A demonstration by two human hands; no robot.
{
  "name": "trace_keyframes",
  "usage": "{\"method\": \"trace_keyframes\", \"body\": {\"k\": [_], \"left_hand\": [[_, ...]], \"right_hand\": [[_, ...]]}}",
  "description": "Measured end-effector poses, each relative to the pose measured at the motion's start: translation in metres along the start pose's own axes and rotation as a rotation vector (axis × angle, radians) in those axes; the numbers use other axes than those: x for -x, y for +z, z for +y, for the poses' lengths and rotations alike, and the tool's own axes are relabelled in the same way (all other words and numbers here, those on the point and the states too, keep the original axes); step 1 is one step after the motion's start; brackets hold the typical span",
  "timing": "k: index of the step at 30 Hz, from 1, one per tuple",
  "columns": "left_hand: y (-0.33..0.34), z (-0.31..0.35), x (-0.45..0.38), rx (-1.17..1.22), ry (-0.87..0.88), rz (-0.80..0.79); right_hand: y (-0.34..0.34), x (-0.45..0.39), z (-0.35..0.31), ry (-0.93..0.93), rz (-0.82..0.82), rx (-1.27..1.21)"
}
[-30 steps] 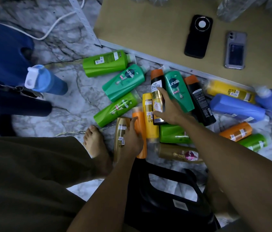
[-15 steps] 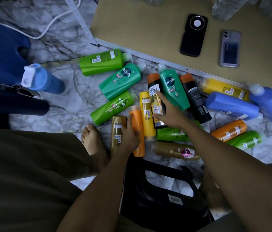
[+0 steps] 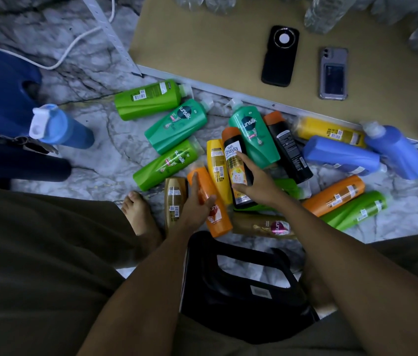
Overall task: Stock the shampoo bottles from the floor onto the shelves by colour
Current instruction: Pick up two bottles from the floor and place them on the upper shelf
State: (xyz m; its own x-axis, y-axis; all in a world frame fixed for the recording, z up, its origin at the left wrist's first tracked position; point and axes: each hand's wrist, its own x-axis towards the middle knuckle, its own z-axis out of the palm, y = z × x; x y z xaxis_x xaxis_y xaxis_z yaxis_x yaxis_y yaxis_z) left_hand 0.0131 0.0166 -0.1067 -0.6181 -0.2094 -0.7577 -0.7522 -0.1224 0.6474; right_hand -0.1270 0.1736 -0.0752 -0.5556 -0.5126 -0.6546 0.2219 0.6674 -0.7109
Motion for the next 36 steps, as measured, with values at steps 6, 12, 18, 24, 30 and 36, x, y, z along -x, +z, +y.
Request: {"method": "trace_keyframes", "body": {"k": [6, 12, 18, 24, 30, 36], "left_hand": [[0.005, 0.01, 0.008, 0.016, 0.0, 0.03], [0.006, 0.019, 0.021, -0.006, 0.055, 0.057], [0.013, 0.047, 0.045, -0.042, 0.166, 0.084], [0.022, 0.085, 0.07, 0.083, 0.245, 0.123], [0.019, 0.136, 0.094, 0.127, 0.367, 0.149], [0.007, 0.197, 0.124, 0.212, 0.536, 0.099]], "right_hand": [[-0.003, 0.018, -0.001, 0.05, 0.012, -0.074], [-0.008, 0.035, -0.007, 0.098, 0.026, -0.113], [-0.013, 0.06, -0.015, 0.067, 0.062, -0.117], [-0.025, 0.083, -0.032, -0.01, 0.114, -0.201], [-0.048, 0.106, -0.071, -0.169, 0.152, -0.284], [-0.074, 0.135, -0.12, -0.378, 0.187, -0.318]]}}
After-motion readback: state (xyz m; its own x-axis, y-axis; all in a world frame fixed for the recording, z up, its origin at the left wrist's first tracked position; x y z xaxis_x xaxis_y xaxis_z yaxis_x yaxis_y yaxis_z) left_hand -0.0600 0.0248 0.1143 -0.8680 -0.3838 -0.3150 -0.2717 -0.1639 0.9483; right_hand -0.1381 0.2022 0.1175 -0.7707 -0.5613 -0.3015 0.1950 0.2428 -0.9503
